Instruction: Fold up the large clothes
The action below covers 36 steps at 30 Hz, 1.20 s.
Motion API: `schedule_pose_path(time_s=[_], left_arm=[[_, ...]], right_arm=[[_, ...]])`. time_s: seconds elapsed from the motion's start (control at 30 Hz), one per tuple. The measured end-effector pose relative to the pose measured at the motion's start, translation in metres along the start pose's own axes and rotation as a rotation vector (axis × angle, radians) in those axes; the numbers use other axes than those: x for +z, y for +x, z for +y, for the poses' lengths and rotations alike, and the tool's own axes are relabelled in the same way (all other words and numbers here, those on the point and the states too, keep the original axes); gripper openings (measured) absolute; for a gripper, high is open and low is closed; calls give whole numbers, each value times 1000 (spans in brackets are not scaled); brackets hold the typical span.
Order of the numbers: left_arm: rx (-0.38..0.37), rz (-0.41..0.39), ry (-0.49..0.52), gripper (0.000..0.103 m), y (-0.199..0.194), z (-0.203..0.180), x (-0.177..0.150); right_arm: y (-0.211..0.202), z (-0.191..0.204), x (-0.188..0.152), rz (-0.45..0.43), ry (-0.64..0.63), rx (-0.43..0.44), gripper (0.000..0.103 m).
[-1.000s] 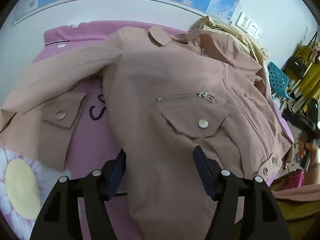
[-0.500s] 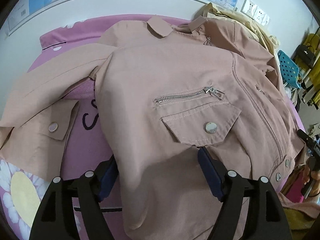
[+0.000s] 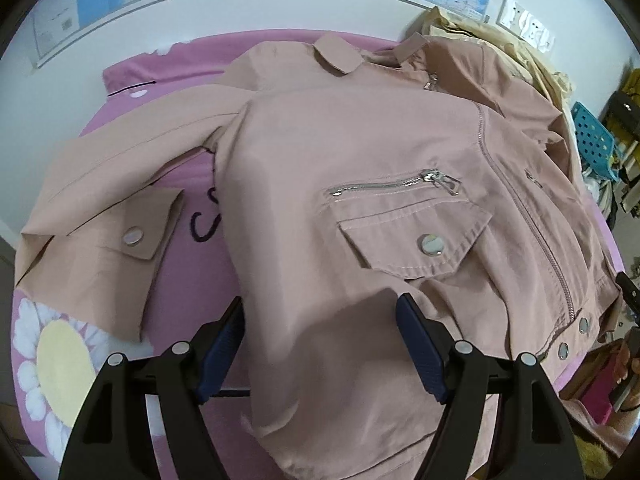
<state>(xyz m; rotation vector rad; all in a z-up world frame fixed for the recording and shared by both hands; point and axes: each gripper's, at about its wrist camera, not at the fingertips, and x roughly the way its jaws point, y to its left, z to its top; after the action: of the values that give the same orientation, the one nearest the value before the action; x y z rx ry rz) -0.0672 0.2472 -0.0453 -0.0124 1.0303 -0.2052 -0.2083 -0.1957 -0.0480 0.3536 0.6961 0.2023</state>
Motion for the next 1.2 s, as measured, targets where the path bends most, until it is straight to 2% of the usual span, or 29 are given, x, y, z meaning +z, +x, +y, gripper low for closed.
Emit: schedule_pose_path(time_s=[0.17,0.2,0.23,0.27,0.3,0.33,0.37,0.4,0.47,0.67,0.73,0.77,0.83,0.93,1.0,1.1,1.2], left_arm=[[-4,-18,-34,73,-7,8,1],[-2,-21,-36,73,-8,8,1],[-7,-24,-38,73,-8,9,-1],[-9,-25,-44,73,-9,10,-1],[-14,-32,-49,73,-10,11,-2],[-24,-50,-51,73,-13,11,-3],[-27,-65,-55,73,-15,12,-4],[-35,-74,-61,73,-17,12,-5],[-67,-90,-65,73,-21,13,-8],[-92,-97,-22,73,-25,9,-17],[-117,-99,-14,73,-27,10,-20],[-118,-98,-10,73,-27,11,-21],[-115,-100,4,73,-28,10,-22],[-96,-136,16,73,-42,11,-17],[-119,-208,16,73,-62,13,-10],[-156,-284,36,74,-81,7,1],[-134,-303,109,74,-81,-18,22]], right_arm=[[-1,2,-3,2,-23,-1,88],[2,3,-3,8,-35,-3,83],[5,3,-3,14,-41,-6,76],[8,4,-2,22,-49,-4,55],[11,5,-1,34,-57,7,39],[14,6,1,46,-62,25,31],[13,5,5,38,-61,28,13],[10,2,10,28,-55,16,9],[-2,-7,22,-12,-36,9,7],[-44,-61,63,-80,36,-79,7],[-44,-76,74,-60,59,-118,7],[-43,-82,80,-64,59,-166,7],[-36,-90,88,-41,73,-175,8],[-21,-102,100,18,102,-196,23],[-18,-102,109,15,106,-196,57],[-6,-84,125,4,23,-169,71],[23,-56,131,70,-110,-185,77]])
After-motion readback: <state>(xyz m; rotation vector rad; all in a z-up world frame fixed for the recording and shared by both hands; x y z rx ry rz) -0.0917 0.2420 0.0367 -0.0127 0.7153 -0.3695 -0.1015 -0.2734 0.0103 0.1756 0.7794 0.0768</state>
